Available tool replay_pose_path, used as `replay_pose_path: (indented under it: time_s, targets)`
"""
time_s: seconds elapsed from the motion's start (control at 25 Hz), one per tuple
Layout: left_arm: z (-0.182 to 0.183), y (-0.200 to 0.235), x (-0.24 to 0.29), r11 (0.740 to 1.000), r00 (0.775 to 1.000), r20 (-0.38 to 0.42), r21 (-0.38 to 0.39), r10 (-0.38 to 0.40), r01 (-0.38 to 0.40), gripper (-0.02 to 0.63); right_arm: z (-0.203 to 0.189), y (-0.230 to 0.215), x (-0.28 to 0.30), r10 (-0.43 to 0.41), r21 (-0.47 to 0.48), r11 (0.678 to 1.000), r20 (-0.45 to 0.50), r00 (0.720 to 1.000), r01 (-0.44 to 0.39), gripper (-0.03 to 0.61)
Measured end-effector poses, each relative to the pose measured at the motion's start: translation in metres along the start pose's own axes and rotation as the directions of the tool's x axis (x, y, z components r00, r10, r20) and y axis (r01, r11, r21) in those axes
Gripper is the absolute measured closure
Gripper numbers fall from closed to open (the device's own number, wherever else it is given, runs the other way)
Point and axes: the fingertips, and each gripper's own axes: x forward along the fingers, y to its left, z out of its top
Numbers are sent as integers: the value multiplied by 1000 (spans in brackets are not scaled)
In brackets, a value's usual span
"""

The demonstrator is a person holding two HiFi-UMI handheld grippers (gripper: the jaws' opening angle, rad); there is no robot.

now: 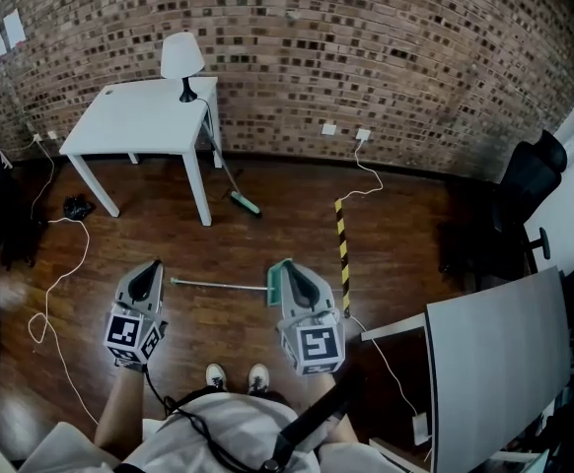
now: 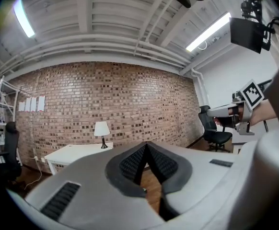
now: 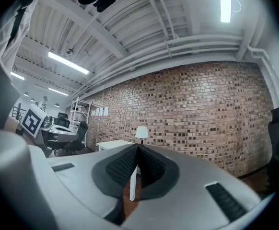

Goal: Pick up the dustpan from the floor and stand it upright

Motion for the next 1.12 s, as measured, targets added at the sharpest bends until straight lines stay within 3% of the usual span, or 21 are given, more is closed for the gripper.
replay_pose_path:
  time_s: [0.16,0.28,0.32,0.44,0.72,0.88,0.96,1.04,1.12]
  targets:
    - [-9,7,11,998,1000,-21,-65,-18,17,624,-2,-3,12,-13,0,1000,-4,1000,13,581]
    - [-28,19,15,987,998,-64,-161,-24,14,621,-4,7,23,12,-19,1000,-28,1000,-13,581]
    - [-36,23,15,983,996,-81,-182,-28,13,594,-6,10,27,24,-38,999,-33,999,-25,581]
    - [-58,39,18,974,993,-112,-228,-36,10,591,-13,21,45,54,-81,995,-43,998,-57,568]
    - [-125,73,14,932,983,-168,-362,-70,4,545,-60,51,85,44,-99,993,-127,991,-57,566]
    - [-162,87,14,861,976,-183,-508,-115,6,482,-91,72,116,87,-124,986,-205,975,-114,565]
    - [-177,90,19,847,971,-207,-531,-123,-6,476,-106,76,131,125,-134,978,-227,966,-158,561]
    - [-194,96,34,834,966,-228,-551,-125,-22,476,-120,77,153,159,-135,971,-241,957,-195,496]
    - [-215,108,51,803,963,-243,-593,-115,-53,476,-135,79,181,184,-129,966,-257,949,-223,491]
